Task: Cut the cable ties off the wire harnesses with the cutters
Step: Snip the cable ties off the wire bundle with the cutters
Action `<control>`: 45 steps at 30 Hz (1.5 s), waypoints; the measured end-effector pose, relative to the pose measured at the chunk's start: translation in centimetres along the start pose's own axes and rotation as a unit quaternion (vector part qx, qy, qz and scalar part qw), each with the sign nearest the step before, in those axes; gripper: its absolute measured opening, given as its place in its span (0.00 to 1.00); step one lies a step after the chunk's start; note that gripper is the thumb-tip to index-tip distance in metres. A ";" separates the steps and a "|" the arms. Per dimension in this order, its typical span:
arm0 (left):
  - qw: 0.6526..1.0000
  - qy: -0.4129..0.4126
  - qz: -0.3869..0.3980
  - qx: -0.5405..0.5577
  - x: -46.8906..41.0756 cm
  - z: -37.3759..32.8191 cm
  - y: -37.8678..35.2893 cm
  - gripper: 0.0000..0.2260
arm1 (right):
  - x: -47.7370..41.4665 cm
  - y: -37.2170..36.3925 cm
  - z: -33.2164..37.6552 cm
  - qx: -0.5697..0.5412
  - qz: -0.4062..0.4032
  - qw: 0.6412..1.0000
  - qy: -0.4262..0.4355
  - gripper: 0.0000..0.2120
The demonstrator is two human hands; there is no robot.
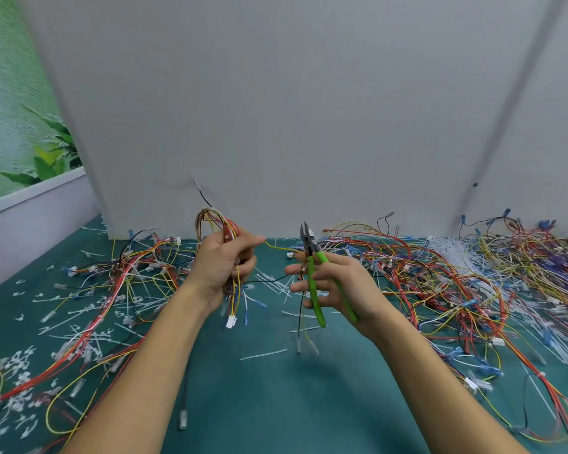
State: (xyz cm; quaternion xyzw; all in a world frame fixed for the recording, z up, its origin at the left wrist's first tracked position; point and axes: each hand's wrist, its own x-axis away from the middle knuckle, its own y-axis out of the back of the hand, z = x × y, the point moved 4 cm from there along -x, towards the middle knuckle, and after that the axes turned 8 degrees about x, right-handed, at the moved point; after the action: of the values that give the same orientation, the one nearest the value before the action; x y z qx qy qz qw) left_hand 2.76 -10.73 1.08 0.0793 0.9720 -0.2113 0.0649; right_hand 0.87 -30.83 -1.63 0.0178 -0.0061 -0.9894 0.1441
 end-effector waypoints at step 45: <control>0.949 -0.131 0.071 -0.277 0.6 1.6 -3.0 0.03 | 1.1 -0.8 2.0 0.008 -0.026 0.999 0.041 0.07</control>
State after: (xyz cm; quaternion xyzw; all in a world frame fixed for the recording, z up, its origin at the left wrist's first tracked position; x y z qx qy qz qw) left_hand 1.82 -14.00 0.71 0.0990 0.9671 0.0627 0.2257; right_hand -0.48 -30.32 0.28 0.0598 -0.0080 -0.9911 0.1186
